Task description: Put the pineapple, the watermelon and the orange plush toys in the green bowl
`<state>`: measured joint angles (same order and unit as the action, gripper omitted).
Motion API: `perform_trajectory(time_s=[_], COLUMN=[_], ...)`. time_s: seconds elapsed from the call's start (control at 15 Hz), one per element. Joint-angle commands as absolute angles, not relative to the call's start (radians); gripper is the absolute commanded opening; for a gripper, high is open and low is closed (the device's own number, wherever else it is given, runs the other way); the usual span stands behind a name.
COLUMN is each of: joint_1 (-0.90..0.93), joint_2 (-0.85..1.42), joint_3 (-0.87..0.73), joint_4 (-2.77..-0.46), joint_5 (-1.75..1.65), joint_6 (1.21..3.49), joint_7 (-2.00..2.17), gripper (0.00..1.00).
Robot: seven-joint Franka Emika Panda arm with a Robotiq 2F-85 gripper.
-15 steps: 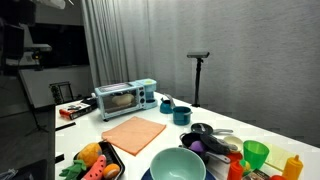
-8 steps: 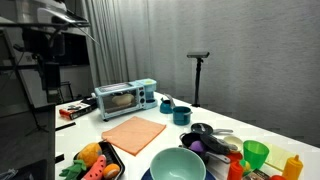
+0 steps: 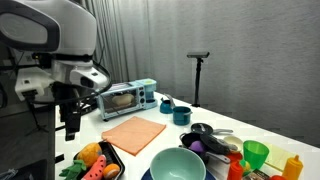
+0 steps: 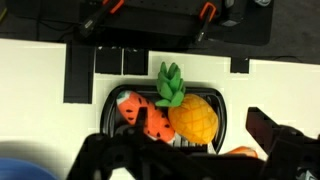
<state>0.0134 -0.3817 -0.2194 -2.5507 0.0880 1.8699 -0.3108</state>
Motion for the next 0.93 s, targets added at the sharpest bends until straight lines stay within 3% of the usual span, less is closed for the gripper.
perform_trajectory(time_s=[0.0, 0.47, 0.87], joint_1=[-0.014, -0.016, 0.041], joint_2=[-0.350, -0.308, -0.230], joint_3=[-0.194, -0.195, -0.151], joint_4=[-2.544, -2.519, -2.519], joint_5=[0.107, 0.116, 0.256], joint_6=[1.855, 1.838, 2.106], joint_7=[-0.324, -0.330, -0.402], gripper=[1.00, 1.00, 1.00])
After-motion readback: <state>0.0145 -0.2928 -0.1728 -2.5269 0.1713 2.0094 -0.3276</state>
